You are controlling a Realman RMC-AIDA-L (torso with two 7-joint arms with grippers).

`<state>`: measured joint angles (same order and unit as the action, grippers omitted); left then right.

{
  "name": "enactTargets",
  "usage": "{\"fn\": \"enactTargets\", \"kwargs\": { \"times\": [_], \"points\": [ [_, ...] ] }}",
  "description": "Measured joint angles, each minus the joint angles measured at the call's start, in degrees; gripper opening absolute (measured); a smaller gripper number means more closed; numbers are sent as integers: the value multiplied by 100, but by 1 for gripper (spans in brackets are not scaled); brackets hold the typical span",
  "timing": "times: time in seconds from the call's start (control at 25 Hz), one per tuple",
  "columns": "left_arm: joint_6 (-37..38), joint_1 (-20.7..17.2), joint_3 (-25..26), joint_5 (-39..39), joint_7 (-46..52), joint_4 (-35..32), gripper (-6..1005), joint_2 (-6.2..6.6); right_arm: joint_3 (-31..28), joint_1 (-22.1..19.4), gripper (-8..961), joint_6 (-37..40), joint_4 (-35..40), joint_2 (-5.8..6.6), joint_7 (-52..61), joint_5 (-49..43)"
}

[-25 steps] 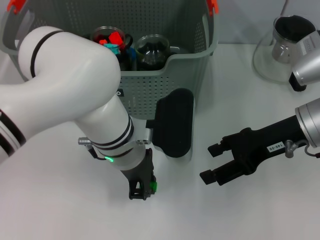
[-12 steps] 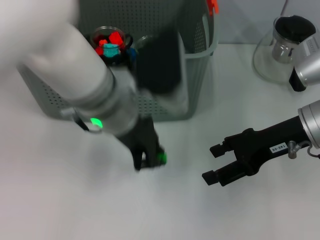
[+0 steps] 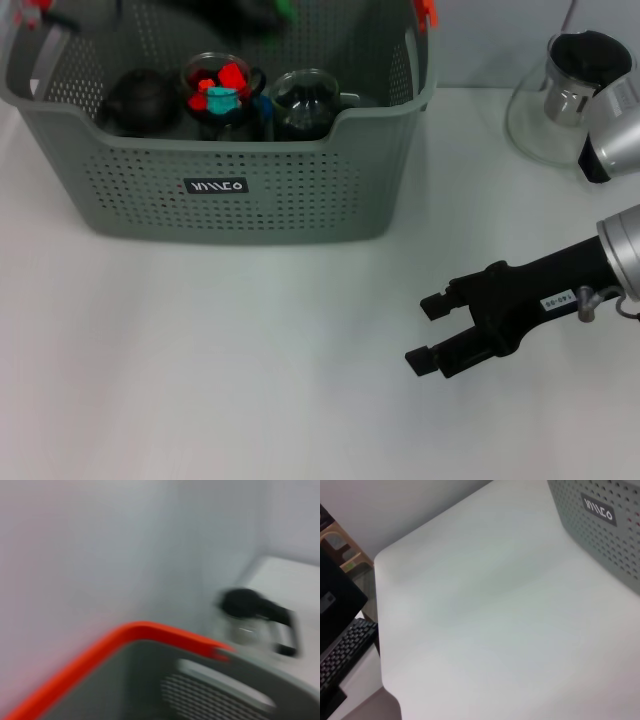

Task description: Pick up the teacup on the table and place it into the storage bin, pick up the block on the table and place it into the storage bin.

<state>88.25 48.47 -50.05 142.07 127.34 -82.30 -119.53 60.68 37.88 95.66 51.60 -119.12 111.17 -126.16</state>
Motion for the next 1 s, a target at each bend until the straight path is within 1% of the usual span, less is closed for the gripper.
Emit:
{"fn": "enactTargets", "kwargs": {
  "times": [0.12,0.16,0.2,0.24,0.32,0.48,0.64,0.8,0.92,1.0],
  "points": [
    [-913,149,15,-12,141,892,241,264,0,32,941,-12,-106,-1,-6,-6],
    [-1286,218,2,-19,181,1341,244,354,-1,40,941,-18,-135,-3,-10,-8],
    [-1900,343,-75,10,160,2054,248,451,-1,46,941,-22,-159,-6,-11,-11],
    [-1900,343,-75,10,160,2054,252,451,-3,48,941,-25,-175,-7,-13,-13],
    [-2487,413,-273,70,128,2534,259,470,-3,51,941,-24,-183,-8,-8,-12],
    [-3080,416,-449,242,148,2766,273,395,-3,56,941,-7,-185,6,1,-3],
    [-3171,422,-454,311,153,2913,288,387,-3,61,941,-6,-186,9,-19,1],
    [-3190,385,-444,342,161,2909,302,385,-3,62,941,-4,-185,18,-22,9],
    [-3176,330,-387,348,174,2839,450,399,-3,62,942,-3,-186,25,-29,12],
    [-2938,237,-295,320,195,2584,549,412,-3,63,942,-9,-183,25,-49,14]
  ]
}}
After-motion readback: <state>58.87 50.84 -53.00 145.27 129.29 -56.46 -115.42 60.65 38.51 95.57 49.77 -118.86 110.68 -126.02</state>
